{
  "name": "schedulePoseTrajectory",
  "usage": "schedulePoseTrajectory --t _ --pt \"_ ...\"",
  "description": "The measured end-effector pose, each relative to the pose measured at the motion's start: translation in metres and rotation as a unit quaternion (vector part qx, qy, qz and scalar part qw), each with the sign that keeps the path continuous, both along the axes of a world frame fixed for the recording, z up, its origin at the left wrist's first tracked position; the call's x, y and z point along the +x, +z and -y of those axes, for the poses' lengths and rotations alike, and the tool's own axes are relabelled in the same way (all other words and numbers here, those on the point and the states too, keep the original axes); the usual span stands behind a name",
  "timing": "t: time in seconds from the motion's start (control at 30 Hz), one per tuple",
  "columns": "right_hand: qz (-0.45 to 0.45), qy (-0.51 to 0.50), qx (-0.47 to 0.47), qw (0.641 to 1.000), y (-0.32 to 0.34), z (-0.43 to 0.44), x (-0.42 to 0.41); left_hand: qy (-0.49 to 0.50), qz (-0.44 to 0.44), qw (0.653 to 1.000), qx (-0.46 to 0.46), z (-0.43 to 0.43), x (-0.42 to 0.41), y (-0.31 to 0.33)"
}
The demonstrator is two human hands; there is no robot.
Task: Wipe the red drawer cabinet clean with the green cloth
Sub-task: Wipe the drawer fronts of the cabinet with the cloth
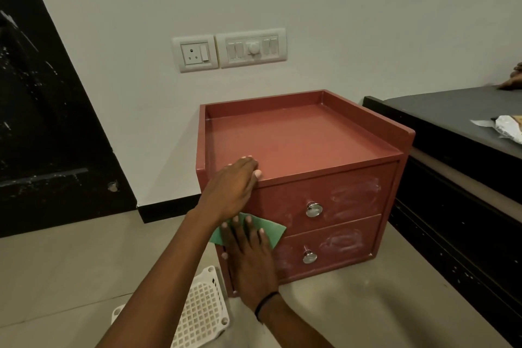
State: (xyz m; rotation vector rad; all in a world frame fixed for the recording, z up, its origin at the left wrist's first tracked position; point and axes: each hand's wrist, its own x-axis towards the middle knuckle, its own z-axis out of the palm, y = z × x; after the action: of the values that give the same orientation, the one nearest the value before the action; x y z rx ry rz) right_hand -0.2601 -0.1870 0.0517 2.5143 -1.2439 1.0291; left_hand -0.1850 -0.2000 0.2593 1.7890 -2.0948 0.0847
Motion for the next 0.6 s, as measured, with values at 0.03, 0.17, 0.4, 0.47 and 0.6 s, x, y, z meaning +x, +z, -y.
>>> schedulePoseTrajectory --t 0.03,0.17,0.4,0.47,0.6 --pt "-0.004 -0.01 -0.007 1.0 0.002 0.008 -0.006 0.0 0.002 1.0 0.002 -0.001 0.0 -0.001" --pt "0.037 -0.059 -0.022 0.997 0.02 0.038 -0.034 -0.001 0.009 1.0 0.009 -0.001 0.0 -0.001" --pt "0.134 -0.104 -0.038 0.985 0.032 0.052 -0.04 -0.002 0.022 1.0 0.021 0.0 0.003 -0.007" --pt "0.199 -0.102 -0.008 0.975 0.033 0.036 -0.023 -0.006 0.052 0.999 0.014 0.002 0.003 -0.011" --pt "0.195 -0.071 0.036 0.978 0.0 -0.015 0.028 -0.002 0.082 0.997 -0.006 0.003 0.002 -0.013"
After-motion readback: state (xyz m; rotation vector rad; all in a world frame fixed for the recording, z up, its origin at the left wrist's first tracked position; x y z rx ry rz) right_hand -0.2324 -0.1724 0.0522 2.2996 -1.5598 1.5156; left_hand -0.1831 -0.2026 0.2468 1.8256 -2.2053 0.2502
